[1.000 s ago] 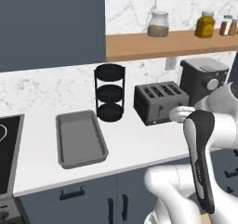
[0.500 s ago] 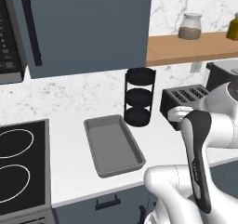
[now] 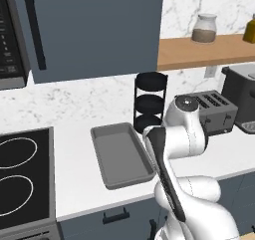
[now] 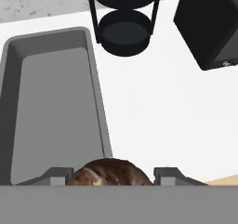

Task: Place one mushroom and one fish in each tupperware on the nearby counter, to pack two identical lunches.

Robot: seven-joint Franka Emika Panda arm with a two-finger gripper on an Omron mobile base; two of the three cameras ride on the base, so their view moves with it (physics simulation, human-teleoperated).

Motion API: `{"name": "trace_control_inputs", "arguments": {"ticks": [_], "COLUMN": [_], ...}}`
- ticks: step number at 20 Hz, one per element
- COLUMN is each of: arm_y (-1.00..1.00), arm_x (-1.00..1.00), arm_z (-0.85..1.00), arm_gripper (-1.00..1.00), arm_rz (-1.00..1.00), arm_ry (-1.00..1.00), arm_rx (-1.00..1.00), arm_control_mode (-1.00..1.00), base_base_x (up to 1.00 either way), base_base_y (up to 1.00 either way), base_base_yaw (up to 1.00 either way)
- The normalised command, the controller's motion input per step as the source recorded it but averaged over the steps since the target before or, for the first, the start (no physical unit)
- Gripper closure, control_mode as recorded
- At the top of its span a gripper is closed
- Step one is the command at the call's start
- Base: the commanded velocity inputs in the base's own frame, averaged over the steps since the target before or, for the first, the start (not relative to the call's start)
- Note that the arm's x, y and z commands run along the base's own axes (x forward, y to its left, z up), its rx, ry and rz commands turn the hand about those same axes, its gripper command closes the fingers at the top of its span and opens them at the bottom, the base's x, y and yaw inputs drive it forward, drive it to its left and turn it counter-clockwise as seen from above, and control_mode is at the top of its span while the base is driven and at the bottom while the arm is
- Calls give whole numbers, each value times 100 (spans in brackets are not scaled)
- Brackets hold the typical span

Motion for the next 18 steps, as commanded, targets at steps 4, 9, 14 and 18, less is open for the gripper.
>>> {"name": "trace_control_inputs", "arguments": {"ticks": [4, 9, 14, 18], "arm_y": [81, 54, 36, 24], "arm_x": [68, 77, 85, 65], "arm_z": [-52, -34, -31, -29], "arm_gripper": [100, 100, 100, 100], "arm_rz": [0, 0, 0, 0], "arm_ry": [12, 2, 6, 8], "arm_rx": [-3, -2, 0, 0], "arm_control_mode": [-100, -100, -100, -100], "base_base_x": [0, 0, 0, 0], "base_base_y": [0, 0, 0, 0], "base_base_yaw": [0, 0, 0, 0]}}
